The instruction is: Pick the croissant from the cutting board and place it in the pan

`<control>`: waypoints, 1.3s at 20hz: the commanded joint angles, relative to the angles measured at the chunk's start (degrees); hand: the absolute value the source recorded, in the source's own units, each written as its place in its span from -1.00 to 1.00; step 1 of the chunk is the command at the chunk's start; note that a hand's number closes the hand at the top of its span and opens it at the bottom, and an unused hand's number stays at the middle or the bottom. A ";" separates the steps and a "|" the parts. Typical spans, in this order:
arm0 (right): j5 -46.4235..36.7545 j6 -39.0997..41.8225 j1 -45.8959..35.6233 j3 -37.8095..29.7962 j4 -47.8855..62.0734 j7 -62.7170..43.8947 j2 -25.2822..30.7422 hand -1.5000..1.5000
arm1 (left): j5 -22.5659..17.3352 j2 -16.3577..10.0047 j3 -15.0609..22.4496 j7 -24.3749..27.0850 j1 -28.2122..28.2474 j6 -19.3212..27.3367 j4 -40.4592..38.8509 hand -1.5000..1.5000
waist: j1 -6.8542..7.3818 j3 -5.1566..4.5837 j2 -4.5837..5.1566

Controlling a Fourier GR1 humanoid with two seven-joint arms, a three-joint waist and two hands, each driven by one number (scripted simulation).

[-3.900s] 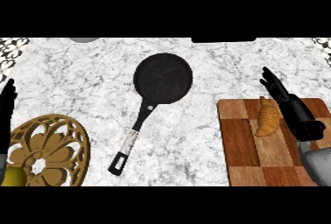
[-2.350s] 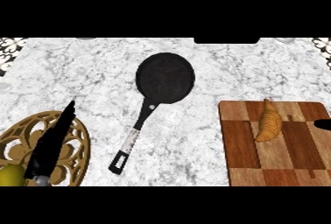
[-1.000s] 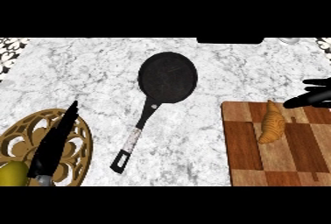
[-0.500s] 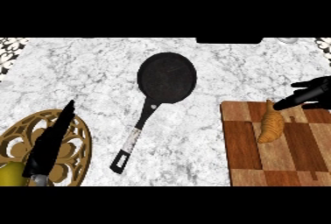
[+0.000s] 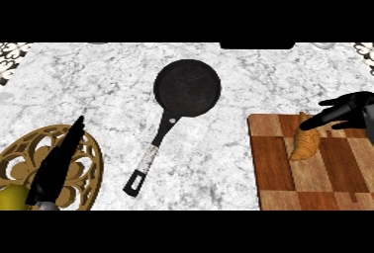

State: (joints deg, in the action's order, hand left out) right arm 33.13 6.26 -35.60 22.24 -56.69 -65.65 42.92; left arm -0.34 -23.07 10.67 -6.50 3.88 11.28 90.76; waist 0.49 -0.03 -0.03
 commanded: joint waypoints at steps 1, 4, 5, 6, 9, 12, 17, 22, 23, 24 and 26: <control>-1.39 0.56 -1.56 0.93 2.89 -7.32 -3.12 -1.00 | -0.04 0.36 -0.54 -1.73 -1.51 -1.09 0.67 0.00 | 0.13 0.02 0.11; -1.12 0.80 2.53 0.75 -0.75 -6.00 -2.59 -1.00 | 2.33 2.29 0.32 -0.28 -0.23 0.41 -0.39 0.00 | -0.41 0.01 -0.05; -1.83 -0.71 -0.35 1.49 1.47 -7.71 -4.49 -1.00 | 1.87 0.61 -0.34 -3.06 0.59 -0.18 2.95 0.00 | 0.17 0.02 -0.02; -2.26 0.41 3.14 0.68 0.86 -4.20 -3.63 -1.00 | 2.37 2.30 -0.03 -2.84 -0.60 0.17 1.12 0.00 | -0.33 0.02 -0.01; -3.39 0.46 0.79 1.13 3.85 -3.93 -4.86 -1.00 | -0.08 0.60 -2.32 -1.24 0.23 -2.98 0.24 0.00 | 0.21 0.02 0.14; -2.64 -2.20 4.44 2.07 -3.28 -7.15 -4.34 -1.00 | 1.50 1.43 -2.03 -3.37 -1.03 -1.56 1.49 0.00 | -0.75 -0.01 -0.15; -5.85 -3.92 1.19 0.08 3.29 -2.87 -6.72 1.00 | 4.20 4.66 0.01 -1.77 0.52 -0.02 1.69 0.00 | -0.05 0.02 0.08; -6.94 -5.90 3.30 -1.98 3.45 -0.41 -8.44 1.00 | 3.84 3.81 -1.11 -1.66 1.40 -1.69 2.45 0.00 | -0.03 0.03 0.08; -6.00 -5.77 4.99 -3.30 4.48 3.00 -8.95 1.00 | 2.19 2.10 -3.04 -3.09 0.09 -3.29 2.26 0.00 | -0.13 0.05 0.12; -5.37 -6.46 5.34 -3.13 -1.24 -1.60 -7.76 1.00 | 4.57 4.24 -0.77 -1.10 1.09 -1.80 0.58 0.00 | -0.80 -0.01 -0.12; -6.19 -7.47 5.59 -3.75 1.95 1.85 -10.05 1.00 | 3.61 3.28 -2.99 1.89 2.72 -2.19 -0.10 0.00 | -0.20 0.00 0.01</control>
State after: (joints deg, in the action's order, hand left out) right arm 25.59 1.04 -31.96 19.57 -55.70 -61.21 36.65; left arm 2.56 -20.10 8.23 -7.59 4.73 8.79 91.71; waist -0.03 -1.25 -0.81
